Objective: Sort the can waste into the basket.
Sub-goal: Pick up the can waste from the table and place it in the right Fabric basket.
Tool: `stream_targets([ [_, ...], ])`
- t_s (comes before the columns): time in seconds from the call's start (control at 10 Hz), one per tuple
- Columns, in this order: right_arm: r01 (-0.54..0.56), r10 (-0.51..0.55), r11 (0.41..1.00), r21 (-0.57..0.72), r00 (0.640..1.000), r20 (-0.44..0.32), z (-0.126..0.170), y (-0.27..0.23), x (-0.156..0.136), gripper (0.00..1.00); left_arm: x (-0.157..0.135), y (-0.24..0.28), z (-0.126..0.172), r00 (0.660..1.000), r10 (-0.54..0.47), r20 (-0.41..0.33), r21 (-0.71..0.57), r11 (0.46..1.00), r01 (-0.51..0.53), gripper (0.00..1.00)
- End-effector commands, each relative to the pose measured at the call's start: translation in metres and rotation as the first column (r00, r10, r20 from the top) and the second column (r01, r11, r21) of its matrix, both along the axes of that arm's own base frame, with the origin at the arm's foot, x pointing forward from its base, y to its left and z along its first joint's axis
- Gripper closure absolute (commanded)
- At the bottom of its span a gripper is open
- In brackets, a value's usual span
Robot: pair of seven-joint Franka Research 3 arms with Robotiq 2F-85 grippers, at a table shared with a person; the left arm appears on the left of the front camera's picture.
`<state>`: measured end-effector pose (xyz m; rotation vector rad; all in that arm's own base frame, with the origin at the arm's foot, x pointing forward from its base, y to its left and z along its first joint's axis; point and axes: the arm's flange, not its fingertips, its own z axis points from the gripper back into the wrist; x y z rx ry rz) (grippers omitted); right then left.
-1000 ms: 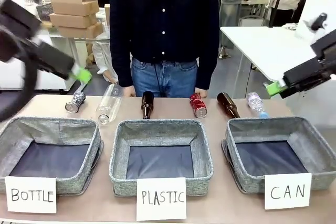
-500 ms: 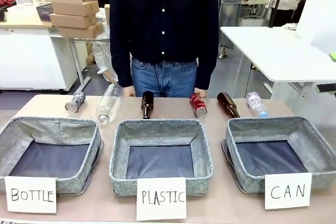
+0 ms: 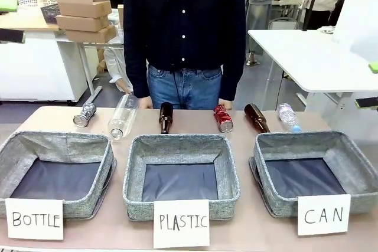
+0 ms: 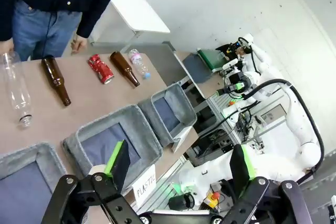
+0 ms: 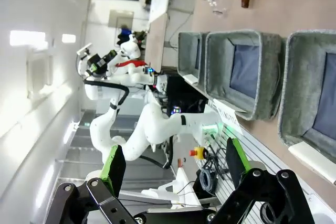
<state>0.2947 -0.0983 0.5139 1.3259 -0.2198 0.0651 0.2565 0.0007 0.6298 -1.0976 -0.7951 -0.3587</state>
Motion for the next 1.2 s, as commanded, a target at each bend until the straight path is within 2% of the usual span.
stream_targets([
  [0.0,0.002,-0.003,1.0,0.02,0.999,0.036,0.0011,-0.0026,0.0044,0.0,0.002,0.0035,0.0028,1.0,-0.003,0.027,-0.016,1.0,0.004,0.0],
  [1.1,0.002,-0.003,1.0,0.02,0.999,0.036,0.0011,-0.0026,0.0044,0.0,0.002,0.0035,0.0028,1.0,-0.003,0.027,-0.016,1.0,0.004,0.0],
])
